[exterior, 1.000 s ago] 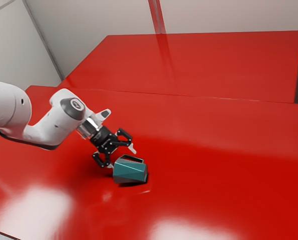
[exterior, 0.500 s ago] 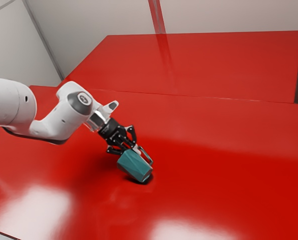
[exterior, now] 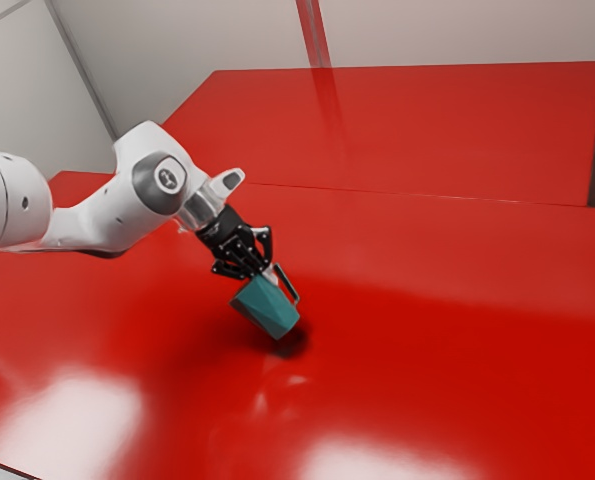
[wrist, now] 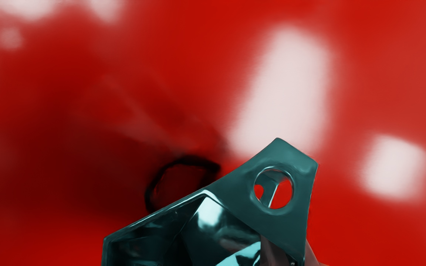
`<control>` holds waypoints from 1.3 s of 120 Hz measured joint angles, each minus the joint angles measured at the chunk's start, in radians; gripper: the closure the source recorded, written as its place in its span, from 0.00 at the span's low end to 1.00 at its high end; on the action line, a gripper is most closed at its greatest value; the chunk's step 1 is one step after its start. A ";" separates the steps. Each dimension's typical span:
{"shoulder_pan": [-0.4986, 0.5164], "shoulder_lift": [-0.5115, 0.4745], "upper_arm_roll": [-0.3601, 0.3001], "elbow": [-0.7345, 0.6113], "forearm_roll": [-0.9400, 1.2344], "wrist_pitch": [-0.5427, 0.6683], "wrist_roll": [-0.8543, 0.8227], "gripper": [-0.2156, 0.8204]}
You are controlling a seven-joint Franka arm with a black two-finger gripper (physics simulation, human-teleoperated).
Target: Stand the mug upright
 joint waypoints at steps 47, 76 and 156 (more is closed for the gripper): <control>-0.006 -0.041 -0.011 0.026 0.470 0.051 -0.058 0.97; -0.010 -0.081 -0.016 -0.016 0.533 0.015 -0.099 0.97; -0.008 0.002 -0.013 -0.020 0.704 -0.010 -0.181 0.97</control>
